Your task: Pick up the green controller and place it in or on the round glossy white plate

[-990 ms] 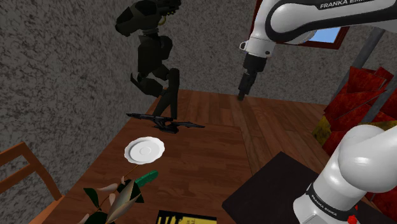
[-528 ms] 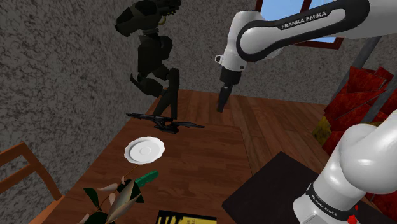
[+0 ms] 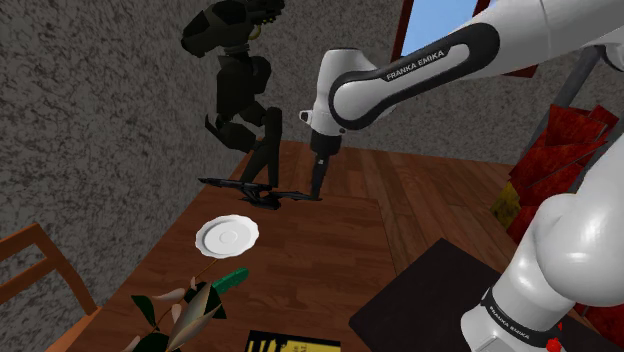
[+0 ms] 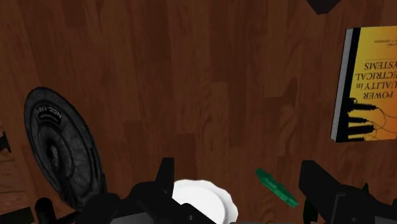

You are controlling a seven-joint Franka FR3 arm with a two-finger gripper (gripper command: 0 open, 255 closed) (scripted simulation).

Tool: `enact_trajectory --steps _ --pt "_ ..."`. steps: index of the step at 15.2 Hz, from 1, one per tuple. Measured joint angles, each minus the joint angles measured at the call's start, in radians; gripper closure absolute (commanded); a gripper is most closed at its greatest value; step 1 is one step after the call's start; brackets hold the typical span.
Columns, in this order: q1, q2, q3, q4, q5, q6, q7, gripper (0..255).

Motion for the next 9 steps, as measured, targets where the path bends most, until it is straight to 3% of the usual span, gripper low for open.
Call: enact_trajectory --steps 9 --pt "0.071 0.289 0.063 0.162 -0.089 0.120 -0.036 0"
